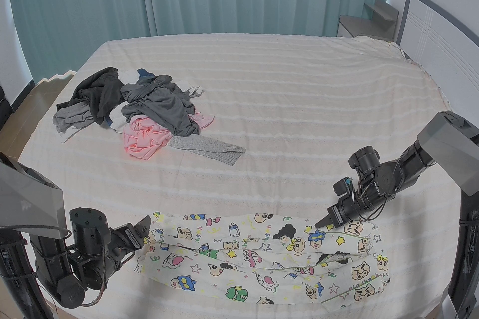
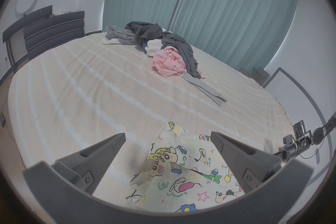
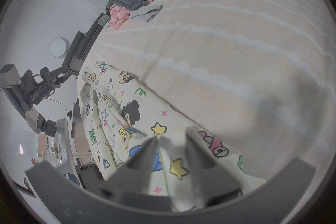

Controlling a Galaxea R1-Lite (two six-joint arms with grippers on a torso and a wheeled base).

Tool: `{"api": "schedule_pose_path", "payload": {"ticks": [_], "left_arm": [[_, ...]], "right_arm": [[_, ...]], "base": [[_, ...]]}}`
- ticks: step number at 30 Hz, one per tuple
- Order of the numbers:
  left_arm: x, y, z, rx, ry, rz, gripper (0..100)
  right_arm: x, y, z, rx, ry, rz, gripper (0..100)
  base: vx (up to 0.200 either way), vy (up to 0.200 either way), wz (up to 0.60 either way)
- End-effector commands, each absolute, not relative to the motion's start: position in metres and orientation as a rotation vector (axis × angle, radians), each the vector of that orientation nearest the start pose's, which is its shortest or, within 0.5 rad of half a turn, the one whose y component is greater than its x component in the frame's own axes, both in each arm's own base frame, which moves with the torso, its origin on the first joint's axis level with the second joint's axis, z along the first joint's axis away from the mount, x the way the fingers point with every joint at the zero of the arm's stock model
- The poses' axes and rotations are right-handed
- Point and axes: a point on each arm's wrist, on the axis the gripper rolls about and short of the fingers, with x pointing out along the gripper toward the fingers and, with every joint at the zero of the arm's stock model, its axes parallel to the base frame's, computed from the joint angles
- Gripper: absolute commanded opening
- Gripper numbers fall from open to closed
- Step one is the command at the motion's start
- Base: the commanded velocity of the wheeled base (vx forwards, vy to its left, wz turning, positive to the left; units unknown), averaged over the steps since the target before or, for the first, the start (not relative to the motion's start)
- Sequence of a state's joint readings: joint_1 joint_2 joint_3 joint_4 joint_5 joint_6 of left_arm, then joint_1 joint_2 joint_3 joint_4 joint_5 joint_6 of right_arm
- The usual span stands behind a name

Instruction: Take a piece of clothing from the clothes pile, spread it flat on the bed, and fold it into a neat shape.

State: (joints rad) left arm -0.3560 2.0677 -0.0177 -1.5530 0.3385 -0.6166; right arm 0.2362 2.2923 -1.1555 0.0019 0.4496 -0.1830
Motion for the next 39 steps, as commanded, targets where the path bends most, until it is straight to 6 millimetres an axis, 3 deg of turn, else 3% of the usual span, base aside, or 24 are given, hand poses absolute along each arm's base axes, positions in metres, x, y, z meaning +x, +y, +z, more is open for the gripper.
{"api": "schedule_pose_path", "payload": {"ticks": [1,10,17,22,37,38,39], "left_arm": [[0.205,-0.068,0.026,-0.436,0.453,0.127,100],[0.205,-0.068,0.026,-0.436,0.453,0.127,100],[0.204,-0.068,0.027,-0.439,0.447,0.125,100],[0.204,-0.068,0.029,-0.443,0.438,0.122,100],[0.204,-0.068,0.03,-0.443,0.437,0.122,100],[0.204,-0.068,0.03,-0.443,0.437,0.122,100],[0.204,-0.068,0.03,-0.444,0.436,0.121,100]], "right_arm": [[0.369,0.1,0.011,-0.035,1.08,0.713,0],[0.367,0.101,0.018,-0.041,1.064,0.721,0],[0.356,0.121,0.034,-0.075,1.015,0.783,0],[0.354,0.137,0.028,-0.099,1.004,0.821,0],[0.364,0.138,0.008,-0.114,0.987,0.788,0],[0.364,0.138,0.008,-0.115,0.983,0.783,100],[0.364,0.138,0.009,-0.116,0.979,0.782,100]], "base": [[0.0,0.0,0.0],[0.0,0.0,0.0],[0.0,0.0,0.0],[0.0,0.0,0.0],[0.0,0.0,0.0],[0.0,0.0,0.0],[0.0,0.0,0.0]]}}
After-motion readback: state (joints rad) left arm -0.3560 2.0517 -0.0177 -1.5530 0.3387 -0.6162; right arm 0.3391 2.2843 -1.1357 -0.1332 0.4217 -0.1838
